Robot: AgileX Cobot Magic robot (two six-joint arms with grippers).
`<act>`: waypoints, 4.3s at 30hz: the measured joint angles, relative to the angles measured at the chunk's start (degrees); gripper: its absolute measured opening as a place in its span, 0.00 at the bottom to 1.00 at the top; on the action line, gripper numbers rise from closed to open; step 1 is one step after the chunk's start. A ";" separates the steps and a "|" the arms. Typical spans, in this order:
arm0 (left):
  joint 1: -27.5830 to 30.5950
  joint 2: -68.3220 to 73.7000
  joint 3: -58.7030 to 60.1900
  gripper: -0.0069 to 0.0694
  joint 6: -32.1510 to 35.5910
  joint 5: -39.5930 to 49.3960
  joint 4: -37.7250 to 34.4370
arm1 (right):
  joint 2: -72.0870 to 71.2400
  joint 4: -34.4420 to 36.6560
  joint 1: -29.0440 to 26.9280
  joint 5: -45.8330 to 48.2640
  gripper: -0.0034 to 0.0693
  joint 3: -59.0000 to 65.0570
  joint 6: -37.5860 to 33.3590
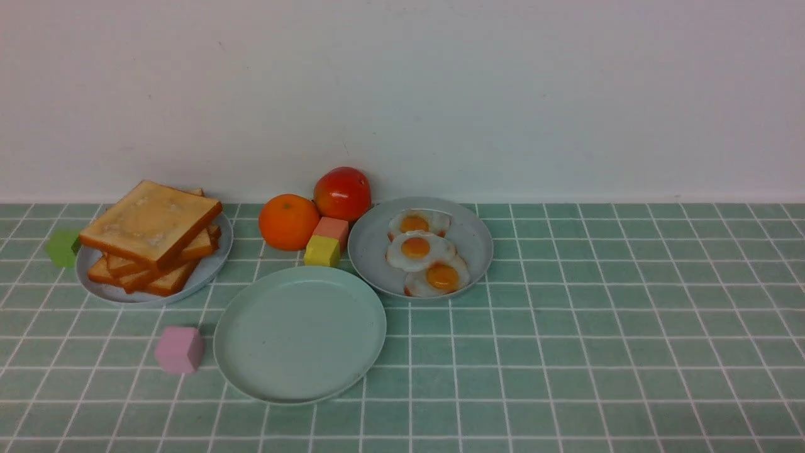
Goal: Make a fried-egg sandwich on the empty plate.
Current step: Use the left arm to grab a slice of bread, then use the left arm to put a slice of bread into the empty plate in the middle
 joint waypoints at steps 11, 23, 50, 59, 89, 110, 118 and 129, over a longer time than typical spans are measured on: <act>0.00 0.00 0.00 0.30 0.00 0.00 0.00 | 0.00 0.00 0.00 0.00 0.38 0.00 0.00; 0.00 0.00 0.00 0.31 -8.87 -7.57 -13.54 | 0.00 0.00 0.00 0.00 0.38 0.00 0.00; 0.00 41.85 -39.28 0.09 14.68 19.64 -20.65 | 0.00 35.17 0.05 -17.04 0.38 0.53 13.50; 0.00 60.35 -47.36 0.09 20.68 18.12 -20.07 | 10.87 29.09 1.77 5.29 0.18 -21.28 3.57; 0.00 116.77 -89.50 0.62 20.18 10.46 8.73 | 45.22 8.23 17.21 36.95 0.06 -59.50 -0.25; -0.07 116.61 -90.36 0.19 20.24 12.82 9.42 | 45.22 12.46 17.21 37.48 0.07 -59.50 -0.56; -9.13 103.87 -87.70 0.19 14.65 26.08 8.22 | 45.22 12.46 17.21 38.27 0.08 -59.50 -2.59; -26.98 100.55 -72.45 0.18 9.79 20.14 10.33 | 45.22 12.51 17.21 39.53 0.08 -59.50 -3.10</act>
